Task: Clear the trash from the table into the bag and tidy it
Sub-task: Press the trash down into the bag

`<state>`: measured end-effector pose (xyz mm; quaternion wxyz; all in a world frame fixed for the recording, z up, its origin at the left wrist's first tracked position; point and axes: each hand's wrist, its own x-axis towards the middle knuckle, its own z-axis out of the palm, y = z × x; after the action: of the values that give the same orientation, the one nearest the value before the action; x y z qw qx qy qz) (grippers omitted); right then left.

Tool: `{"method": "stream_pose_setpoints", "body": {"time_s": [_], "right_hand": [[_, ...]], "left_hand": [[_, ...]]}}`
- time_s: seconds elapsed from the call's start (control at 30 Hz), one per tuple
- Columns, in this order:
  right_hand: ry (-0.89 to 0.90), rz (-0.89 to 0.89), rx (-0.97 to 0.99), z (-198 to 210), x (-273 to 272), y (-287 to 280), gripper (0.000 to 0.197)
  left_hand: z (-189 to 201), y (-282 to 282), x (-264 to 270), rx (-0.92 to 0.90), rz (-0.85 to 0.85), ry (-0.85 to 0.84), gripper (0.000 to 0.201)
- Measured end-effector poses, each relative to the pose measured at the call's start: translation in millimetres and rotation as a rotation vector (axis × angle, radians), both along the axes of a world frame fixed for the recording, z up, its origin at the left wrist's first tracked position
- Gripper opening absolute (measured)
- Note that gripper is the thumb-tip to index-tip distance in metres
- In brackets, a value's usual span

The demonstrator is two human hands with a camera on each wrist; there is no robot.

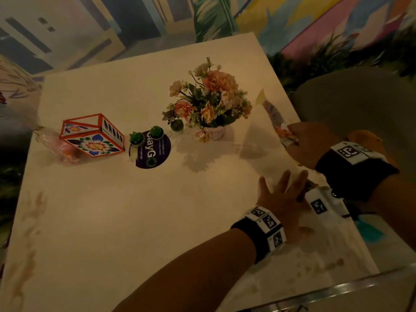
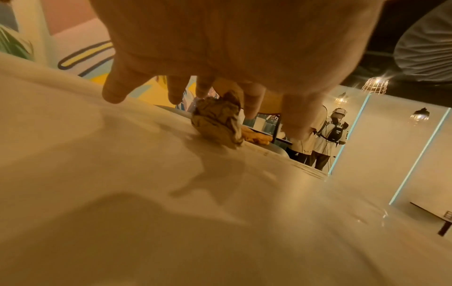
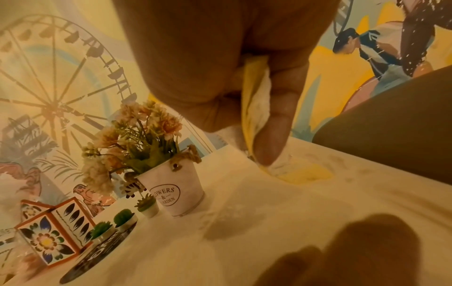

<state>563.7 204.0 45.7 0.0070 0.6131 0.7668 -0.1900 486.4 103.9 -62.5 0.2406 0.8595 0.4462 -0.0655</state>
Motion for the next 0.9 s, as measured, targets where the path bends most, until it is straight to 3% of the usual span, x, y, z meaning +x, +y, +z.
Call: {"method": "stream_pose_setpoints", "body": {"time_s": [0.1, 0.2, 0.33, 0.47, 0.57, 0.7, 0.9], "right_hand": [[-0.008, -0.009, -0.012, 1, 2, -3, 0.025], [-0.006, -0.016, -0.008, -2, 6, -4, 0.023], [-0.004, -0.008, 0.000, -4, 7, -7, 0.025], [-0.039, 0.035, -0.005, -1, 2, -15, 0.025], [-0.069, 0.070, 0.005, 0, 0, -24, 0.017], [-0.131, 0.169, -0.091, -6, -15, -51, 0.023], [-0.076, 0.285, -0.240, -3, -87, -102, 0.033]], "left_hand": [[-5, -1, 2, 0.017, -0.029, 0.053, 0.065], [-7, 0, -8, 0.077, 0.010, 0.002, 0.059], [-4, 4, -27, 0.150, 0.066, -0.081, 0.036], [5, 11, -60, 0.123, 0.193, -0.021, 0.039], [5, 5, -108, 0.143, 0.298, -0.005, 0.051], [18, -37, -202, 0.175, 0.643, -0.197, 0.058], [49, -103, -337, 0.168, 1.022, -0.208, 0.046]]}}
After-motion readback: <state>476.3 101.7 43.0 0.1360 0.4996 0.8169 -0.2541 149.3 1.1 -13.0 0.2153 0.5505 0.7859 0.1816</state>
